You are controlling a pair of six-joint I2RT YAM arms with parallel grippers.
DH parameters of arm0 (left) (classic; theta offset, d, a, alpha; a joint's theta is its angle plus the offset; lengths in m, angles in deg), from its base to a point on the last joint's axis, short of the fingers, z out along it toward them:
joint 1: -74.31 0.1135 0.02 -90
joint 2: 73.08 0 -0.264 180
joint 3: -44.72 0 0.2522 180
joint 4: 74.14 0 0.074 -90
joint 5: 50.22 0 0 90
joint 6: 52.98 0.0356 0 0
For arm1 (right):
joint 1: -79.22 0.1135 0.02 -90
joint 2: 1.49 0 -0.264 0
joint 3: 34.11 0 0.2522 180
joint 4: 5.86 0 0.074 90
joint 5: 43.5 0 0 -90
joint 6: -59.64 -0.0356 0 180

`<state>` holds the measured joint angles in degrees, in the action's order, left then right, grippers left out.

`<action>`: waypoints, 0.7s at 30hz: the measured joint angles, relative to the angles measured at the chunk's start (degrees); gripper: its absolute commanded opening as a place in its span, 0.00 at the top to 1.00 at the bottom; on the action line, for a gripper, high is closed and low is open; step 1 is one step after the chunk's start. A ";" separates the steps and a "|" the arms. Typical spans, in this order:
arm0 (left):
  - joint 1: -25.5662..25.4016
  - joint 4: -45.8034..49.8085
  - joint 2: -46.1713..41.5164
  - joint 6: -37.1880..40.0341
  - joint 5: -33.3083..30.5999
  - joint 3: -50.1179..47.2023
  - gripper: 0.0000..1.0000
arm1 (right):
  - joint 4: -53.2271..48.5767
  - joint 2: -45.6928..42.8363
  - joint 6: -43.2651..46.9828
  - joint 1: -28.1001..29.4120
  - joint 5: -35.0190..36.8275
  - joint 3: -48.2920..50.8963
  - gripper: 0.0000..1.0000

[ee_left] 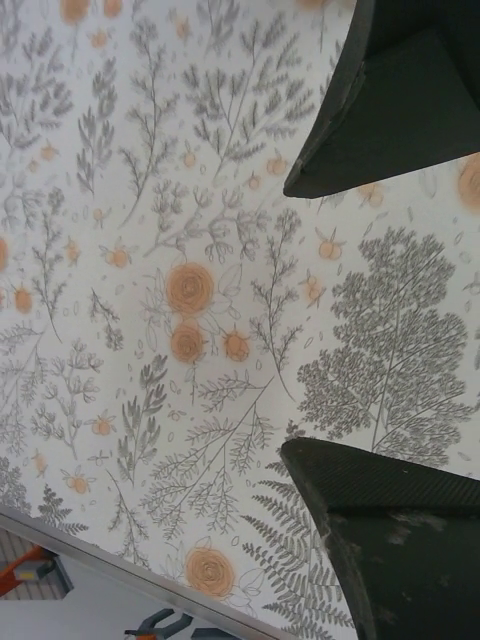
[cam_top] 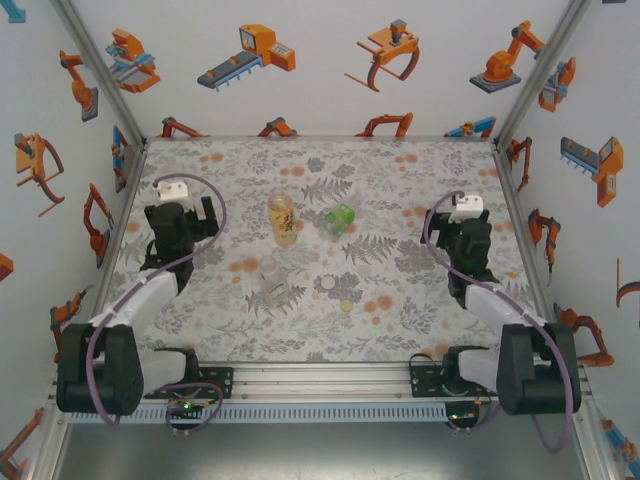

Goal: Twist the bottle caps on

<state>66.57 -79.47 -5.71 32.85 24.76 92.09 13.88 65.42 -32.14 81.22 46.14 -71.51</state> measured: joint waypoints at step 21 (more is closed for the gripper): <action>-0.92 32.85 -17.51 -1.62 25.27 20.76 0.03 | -6.40 -5.14 -0.96 15.52 -40.19 -3.48 0.19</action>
<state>65.65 -46.62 -23.21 31.24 50.02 112.85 7.47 60.29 -33.10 96.74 5.94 -74.98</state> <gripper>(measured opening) 0.972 0.807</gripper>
